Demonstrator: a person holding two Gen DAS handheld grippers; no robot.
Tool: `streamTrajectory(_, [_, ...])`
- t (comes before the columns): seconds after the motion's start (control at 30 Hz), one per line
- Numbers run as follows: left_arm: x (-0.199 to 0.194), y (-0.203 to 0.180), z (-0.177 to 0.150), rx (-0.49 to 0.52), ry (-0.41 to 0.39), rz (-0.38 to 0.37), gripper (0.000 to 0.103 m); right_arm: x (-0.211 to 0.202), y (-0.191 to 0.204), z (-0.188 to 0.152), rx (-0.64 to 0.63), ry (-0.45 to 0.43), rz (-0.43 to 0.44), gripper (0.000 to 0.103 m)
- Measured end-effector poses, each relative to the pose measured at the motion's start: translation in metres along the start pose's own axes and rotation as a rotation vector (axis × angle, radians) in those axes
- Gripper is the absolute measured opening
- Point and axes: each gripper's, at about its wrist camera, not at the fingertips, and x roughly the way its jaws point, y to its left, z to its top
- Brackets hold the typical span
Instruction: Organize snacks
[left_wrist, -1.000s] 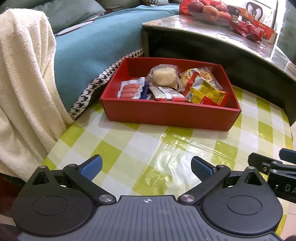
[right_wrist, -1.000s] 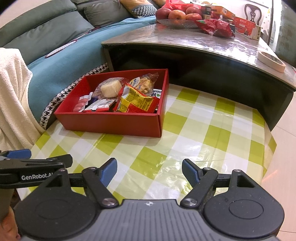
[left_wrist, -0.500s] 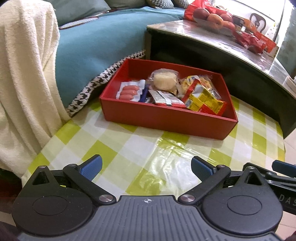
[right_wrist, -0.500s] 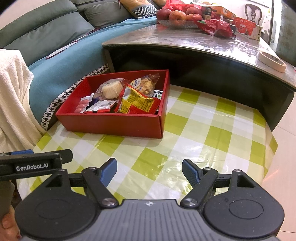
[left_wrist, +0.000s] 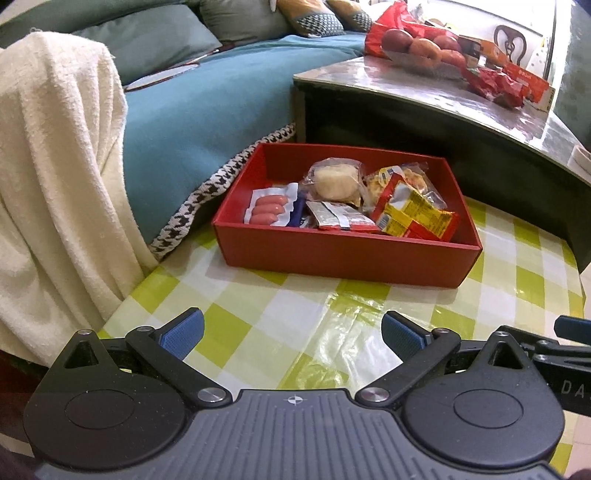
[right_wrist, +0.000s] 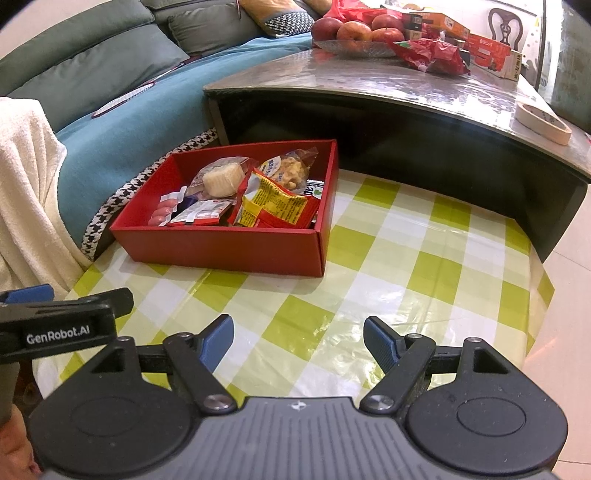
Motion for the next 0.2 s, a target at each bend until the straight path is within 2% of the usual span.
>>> streamTrajectory(0.2, [-0.0015, -0.0009, -0.001, 0.009, -0.007, 0.005, 0.103, -0.0003, -0.0009, -0.0006, 0.005, -0.002, -0.006, 0.08])
